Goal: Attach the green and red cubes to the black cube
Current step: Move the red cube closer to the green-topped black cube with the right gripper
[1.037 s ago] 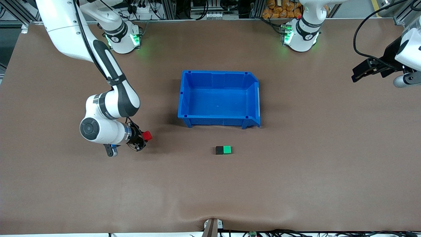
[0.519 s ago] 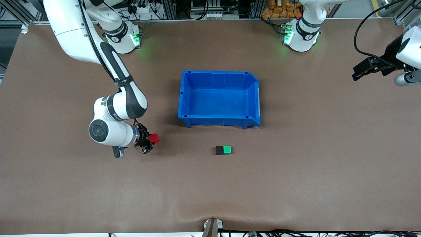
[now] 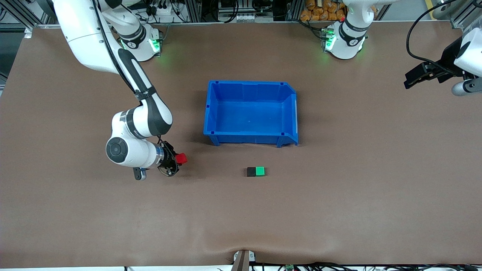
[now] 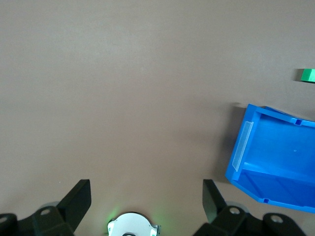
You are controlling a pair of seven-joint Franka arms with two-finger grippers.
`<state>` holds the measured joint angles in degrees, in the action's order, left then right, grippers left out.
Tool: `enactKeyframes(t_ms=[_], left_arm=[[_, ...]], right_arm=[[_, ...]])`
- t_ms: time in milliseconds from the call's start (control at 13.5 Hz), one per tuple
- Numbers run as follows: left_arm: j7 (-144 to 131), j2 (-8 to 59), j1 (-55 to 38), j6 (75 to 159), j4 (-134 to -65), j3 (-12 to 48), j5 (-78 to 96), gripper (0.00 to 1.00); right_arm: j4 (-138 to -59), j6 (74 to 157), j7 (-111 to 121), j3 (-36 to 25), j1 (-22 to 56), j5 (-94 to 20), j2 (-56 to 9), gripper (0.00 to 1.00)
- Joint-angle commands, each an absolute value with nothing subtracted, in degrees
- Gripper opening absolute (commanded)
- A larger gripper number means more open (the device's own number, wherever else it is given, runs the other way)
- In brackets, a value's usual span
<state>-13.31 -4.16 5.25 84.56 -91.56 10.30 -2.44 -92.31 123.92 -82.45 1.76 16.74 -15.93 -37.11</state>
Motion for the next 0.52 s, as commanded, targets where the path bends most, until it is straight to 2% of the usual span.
enactKeyframes(t_ms=[0, 444], left_arm=[[-12.0, -4.9, 5.7, 83.9, -91.8, 10.4, -2.5, 1.00], [-12.0, -4.8, 5.7, 83.9, -91.8, 10.4, -2.5, 1.00]], right_arm=[[-89.0, 123.6, -85.2, 1.5, 17.8, -17.0, -39.1, 0.00], [-86.4, 123.6, -88.4, 1.5, 18.7, -17.0, -40.9, 0.00]])
